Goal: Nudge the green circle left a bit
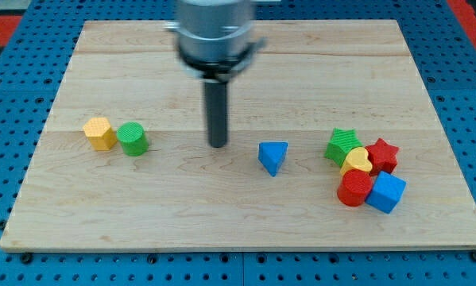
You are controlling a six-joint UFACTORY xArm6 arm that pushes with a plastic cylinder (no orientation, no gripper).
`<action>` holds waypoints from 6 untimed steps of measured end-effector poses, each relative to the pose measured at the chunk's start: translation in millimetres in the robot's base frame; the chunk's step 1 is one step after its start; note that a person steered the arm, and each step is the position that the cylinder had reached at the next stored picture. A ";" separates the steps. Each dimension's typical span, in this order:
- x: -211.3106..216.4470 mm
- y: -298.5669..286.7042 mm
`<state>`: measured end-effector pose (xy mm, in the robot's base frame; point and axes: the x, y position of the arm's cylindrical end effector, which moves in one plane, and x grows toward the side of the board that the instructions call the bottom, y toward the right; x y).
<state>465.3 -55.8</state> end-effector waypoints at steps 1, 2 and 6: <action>23.2 43.6; 29.7 121.8; -94.1 -145.8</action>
